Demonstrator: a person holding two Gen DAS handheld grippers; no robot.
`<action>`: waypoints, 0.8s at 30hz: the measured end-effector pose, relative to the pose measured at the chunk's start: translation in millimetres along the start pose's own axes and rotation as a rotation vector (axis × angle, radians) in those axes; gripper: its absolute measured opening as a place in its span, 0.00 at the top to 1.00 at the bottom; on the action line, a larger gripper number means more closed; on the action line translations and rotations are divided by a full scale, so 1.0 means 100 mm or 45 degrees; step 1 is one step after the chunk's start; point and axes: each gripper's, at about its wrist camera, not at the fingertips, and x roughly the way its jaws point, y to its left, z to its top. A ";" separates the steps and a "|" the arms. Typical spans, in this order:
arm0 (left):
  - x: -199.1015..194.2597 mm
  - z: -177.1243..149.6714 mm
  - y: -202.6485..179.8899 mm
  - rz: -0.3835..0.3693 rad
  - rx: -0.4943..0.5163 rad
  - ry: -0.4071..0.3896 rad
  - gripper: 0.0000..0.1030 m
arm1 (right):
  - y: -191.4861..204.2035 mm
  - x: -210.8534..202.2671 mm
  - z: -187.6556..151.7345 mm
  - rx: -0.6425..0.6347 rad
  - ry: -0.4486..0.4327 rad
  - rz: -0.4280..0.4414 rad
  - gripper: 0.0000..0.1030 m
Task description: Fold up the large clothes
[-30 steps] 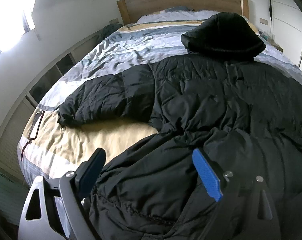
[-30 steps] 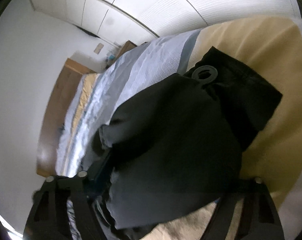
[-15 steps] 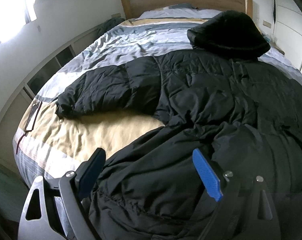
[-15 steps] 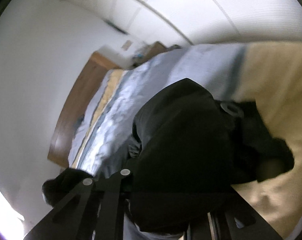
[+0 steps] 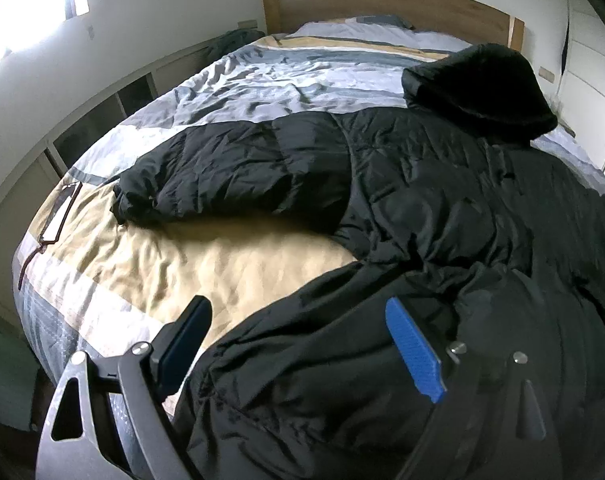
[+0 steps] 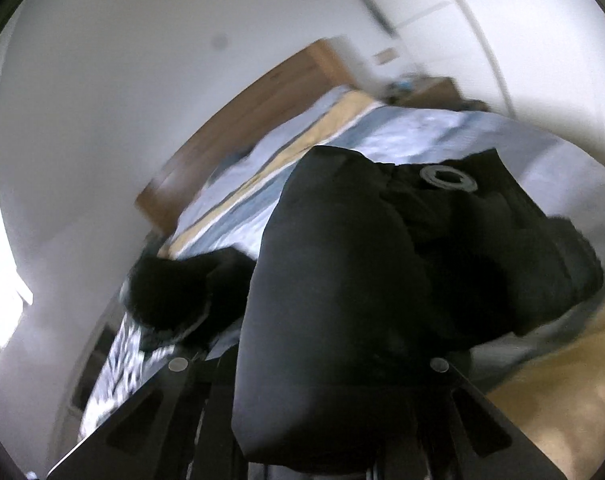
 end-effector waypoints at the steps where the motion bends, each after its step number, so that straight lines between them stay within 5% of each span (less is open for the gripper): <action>1: 0.02 0.00 0.03 -0.004 -0.009 0.002 0.13 | 0.11 0.04 -0.01 -0.029 0.012 0.008 0.88; 15: 0.19 0.02 0.75 0.009 -0.177 0.005 0.13 | 1.83 1.01 -0.52 -0.576 0.312 0.094 0.88; 24: 0.43 0.03 1.18 0.028 -0.250 0.021 0.13 | 2.59 1.78 -0.50 -0.780 0.352 0.021 0.89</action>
